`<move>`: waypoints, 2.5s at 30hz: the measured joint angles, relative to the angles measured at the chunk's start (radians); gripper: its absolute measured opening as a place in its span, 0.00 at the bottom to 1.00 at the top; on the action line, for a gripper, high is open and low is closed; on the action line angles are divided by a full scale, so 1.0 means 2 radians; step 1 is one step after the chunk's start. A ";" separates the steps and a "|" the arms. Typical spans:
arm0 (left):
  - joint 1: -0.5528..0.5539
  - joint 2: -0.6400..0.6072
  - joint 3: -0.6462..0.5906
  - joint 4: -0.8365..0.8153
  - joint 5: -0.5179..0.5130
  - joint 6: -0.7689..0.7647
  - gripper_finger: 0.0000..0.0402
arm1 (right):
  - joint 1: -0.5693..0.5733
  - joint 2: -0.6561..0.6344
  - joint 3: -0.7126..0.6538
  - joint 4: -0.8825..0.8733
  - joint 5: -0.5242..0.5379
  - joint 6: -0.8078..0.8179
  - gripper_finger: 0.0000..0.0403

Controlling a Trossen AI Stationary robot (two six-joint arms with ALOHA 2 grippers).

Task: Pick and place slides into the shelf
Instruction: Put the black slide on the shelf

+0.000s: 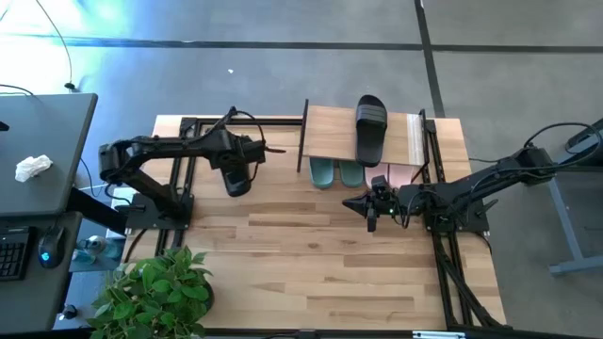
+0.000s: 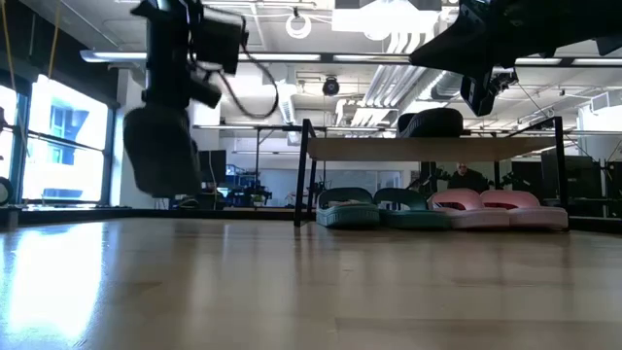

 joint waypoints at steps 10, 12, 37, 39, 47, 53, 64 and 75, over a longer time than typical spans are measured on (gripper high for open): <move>-0.068 -0.015 0.168 -0.029 -0.029 0.022 0.01 | 0.000 -0.002 0.000 0.038 0.000 0.000 0.00; -0.080 -0.015 0.203 -0.022 -0.043 0.035 0.01 | 0.000 -0.006 0.000 0.058 -0.001 -0.007 0.00; -0.068 0.220 0.434 0.272 -0.133 0.281 0.00 | 0.000 -0.272 0.001 -0.034 0.317 -0.189 0.00; -0.062 0.247 0.461 0.271 -0.125 0.288 0.00 | 0.000 -0.275 0.001 -0.042 0.319 -0.188 0.00; -0.063 0.331 0.541 0.264 -0.124 0.284 0.00 | 0.000 -0.276 0.001 -0.053 0.332 -0.178 0.00; -0.062 0.361 0.554 0.267 -0.138 0.252 0.00 | 0.000 -0.275 0.001 -0.053 0.332 -0.178 0.00; -0.052 0.364 0.554 0.284 -0.157 0.233 0.00 | 0.000 -0.275 0.000 -0.076 0.332 -0.151 0.00; -0.046 0.364 0.554 0.283 -0.135 0.218 0.00 | 0.000 -0.275 0.000 -0.085 0.332 -0.140 0.00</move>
